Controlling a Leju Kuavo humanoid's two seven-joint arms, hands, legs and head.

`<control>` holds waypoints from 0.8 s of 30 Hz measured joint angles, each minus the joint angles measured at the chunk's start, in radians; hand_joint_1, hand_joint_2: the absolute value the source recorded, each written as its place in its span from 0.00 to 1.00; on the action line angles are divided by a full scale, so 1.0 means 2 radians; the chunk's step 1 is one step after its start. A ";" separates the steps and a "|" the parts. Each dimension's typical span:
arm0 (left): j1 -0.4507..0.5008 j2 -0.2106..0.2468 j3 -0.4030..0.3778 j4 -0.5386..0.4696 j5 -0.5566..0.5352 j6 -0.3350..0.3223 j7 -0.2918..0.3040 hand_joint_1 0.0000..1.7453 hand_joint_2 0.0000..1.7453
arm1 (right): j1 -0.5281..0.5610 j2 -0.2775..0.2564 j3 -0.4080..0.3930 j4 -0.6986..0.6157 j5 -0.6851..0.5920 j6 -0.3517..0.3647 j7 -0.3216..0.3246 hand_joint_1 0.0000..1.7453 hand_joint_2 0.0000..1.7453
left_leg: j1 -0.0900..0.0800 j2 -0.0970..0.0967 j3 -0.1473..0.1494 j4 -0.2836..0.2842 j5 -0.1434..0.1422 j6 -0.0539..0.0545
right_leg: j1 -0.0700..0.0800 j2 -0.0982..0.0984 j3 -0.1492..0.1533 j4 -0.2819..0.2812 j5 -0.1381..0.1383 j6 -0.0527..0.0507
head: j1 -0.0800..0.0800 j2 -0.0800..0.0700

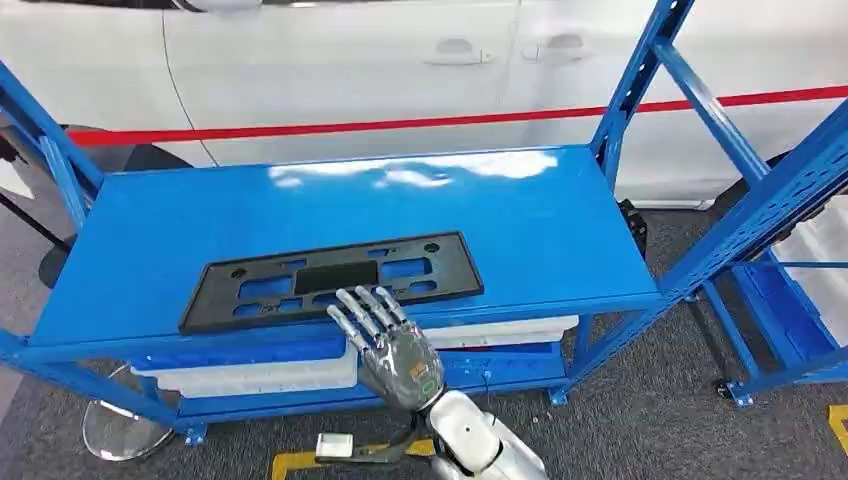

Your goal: Take the parts from the cabinet and place them on the table.

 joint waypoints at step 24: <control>-0.001 -0.004 0.001 0.000 -0.004 0.005 0.001 0.00 0.00 | -0.004 -0.004 -0.005 -0.002 -0.001 0.019 0.000 0.00 1.00 | -0.005 0.000 -0.006 0.006 0.006 -0.021 | 0.004 0.002 0.036 -0.080 0.046 -0.019 | -0.004 0.000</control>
